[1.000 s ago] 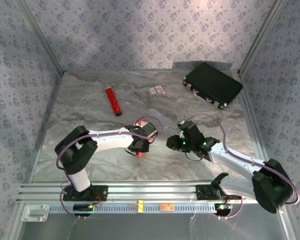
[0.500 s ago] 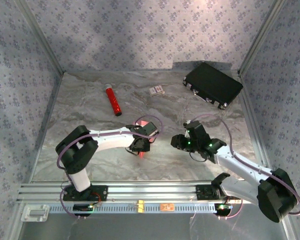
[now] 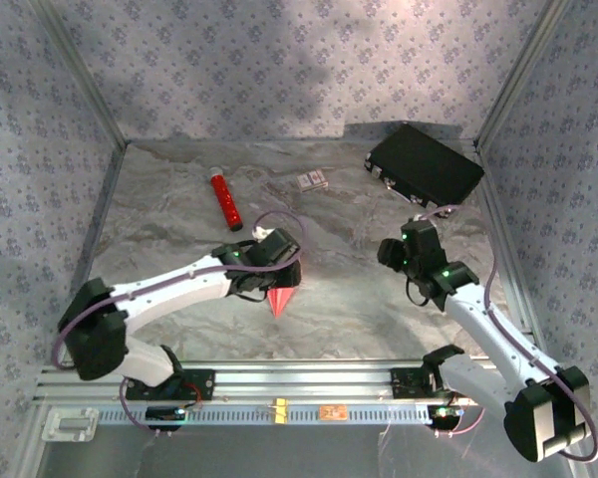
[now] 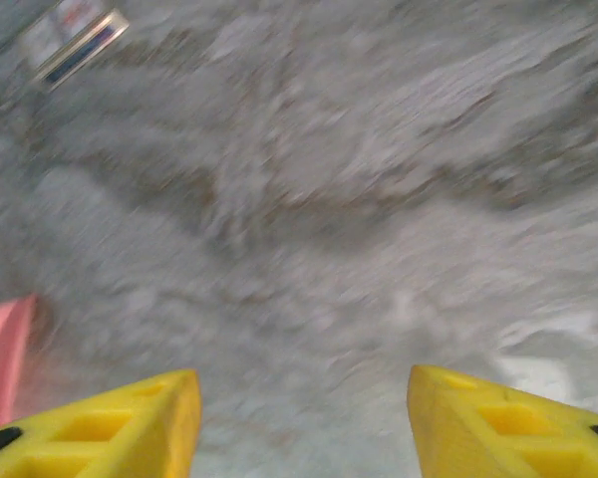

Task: Fold a paper plane with a square sheet of paper (pick it up from the middle)
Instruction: Reset both arms

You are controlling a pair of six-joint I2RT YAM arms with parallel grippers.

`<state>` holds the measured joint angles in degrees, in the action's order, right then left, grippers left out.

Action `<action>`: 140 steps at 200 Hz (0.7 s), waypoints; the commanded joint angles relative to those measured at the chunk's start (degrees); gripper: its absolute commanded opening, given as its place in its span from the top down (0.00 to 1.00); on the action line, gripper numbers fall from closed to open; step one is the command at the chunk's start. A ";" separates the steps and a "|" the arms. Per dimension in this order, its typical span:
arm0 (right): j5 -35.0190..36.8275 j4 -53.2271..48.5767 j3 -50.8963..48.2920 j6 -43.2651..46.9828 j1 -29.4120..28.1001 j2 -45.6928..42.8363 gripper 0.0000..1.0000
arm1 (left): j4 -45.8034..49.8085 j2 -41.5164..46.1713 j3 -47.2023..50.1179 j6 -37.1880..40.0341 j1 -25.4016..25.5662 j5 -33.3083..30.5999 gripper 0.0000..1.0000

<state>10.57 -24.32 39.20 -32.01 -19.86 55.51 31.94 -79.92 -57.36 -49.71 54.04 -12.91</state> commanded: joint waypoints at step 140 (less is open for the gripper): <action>-10.05 71.80 -17.93 36.42 20.21 30.69 0.02 | -52.05 8.21 31.23 43.08 -52.11 -6.85 0.00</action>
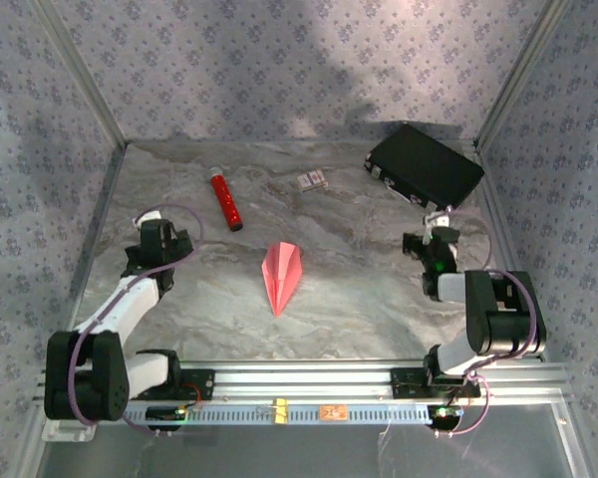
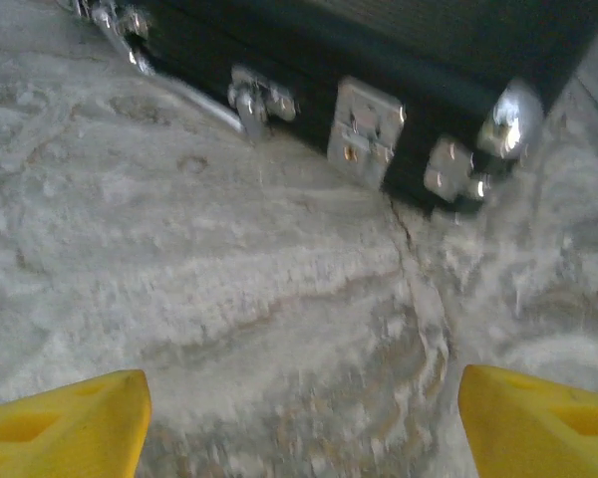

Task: Fold a paper plane with a square sheet of paper (pick it up from the middle)
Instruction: Reset both arms

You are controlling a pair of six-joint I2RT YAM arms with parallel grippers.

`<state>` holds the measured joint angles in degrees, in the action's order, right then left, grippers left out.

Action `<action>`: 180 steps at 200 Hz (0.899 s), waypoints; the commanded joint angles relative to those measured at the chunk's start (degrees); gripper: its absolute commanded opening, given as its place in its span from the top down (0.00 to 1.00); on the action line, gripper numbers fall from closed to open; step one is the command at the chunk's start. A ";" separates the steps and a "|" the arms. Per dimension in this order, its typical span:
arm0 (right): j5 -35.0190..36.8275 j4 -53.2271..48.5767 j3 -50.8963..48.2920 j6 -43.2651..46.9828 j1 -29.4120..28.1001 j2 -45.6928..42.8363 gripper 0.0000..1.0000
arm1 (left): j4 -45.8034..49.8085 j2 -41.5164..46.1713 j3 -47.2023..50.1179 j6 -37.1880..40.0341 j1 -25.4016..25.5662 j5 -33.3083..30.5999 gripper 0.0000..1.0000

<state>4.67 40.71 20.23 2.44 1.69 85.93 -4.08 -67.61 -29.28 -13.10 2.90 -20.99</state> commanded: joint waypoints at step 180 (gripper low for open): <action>-0.27 4.73 2.38 -1.03 -0.47 1.07 0.01 | -46.28 -20.34 7.52 9.04 -3.51 11.14 0.00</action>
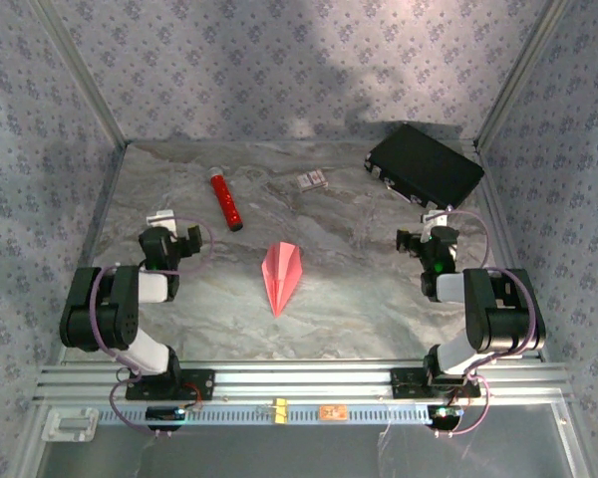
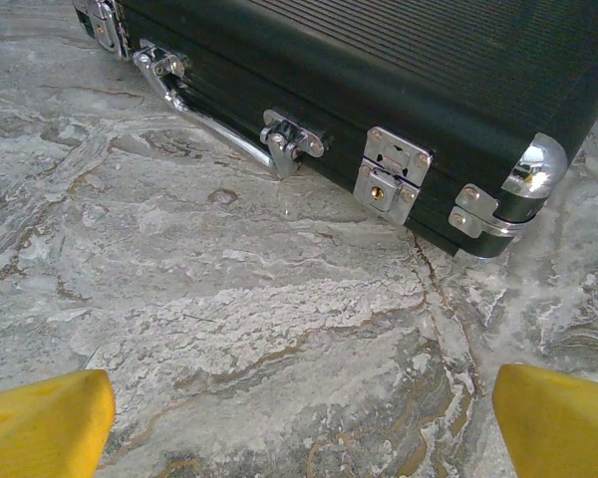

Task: Fold a paper plane with a square sheet of paper (pick it up from the middle)
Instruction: Reset both arms

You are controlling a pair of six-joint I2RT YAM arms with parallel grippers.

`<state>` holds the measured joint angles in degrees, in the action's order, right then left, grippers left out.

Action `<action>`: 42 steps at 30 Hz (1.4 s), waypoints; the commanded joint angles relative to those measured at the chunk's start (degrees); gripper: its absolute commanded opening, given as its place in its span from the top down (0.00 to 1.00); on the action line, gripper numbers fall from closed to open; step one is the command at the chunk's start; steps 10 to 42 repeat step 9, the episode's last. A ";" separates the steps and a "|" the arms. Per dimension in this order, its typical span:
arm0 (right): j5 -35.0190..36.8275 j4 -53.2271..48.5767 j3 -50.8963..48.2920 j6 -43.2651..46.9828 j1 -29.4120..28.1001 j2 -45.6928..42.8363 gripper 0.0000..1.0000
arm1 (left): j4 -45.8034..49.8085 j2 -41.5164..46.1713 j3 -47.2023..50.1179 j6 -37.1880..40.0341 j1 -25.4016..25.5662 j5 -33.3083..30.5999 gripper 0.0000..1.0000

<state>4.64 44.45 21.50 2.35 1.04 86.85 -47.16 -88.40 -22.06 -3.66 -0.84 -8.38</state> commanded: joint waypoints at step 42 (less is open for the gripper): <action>-0.25 0.91 1.25 -0.90 0.15 0.10 0.01 | -3.03 0.52 0.23 1.13 0.23 2.50 0.00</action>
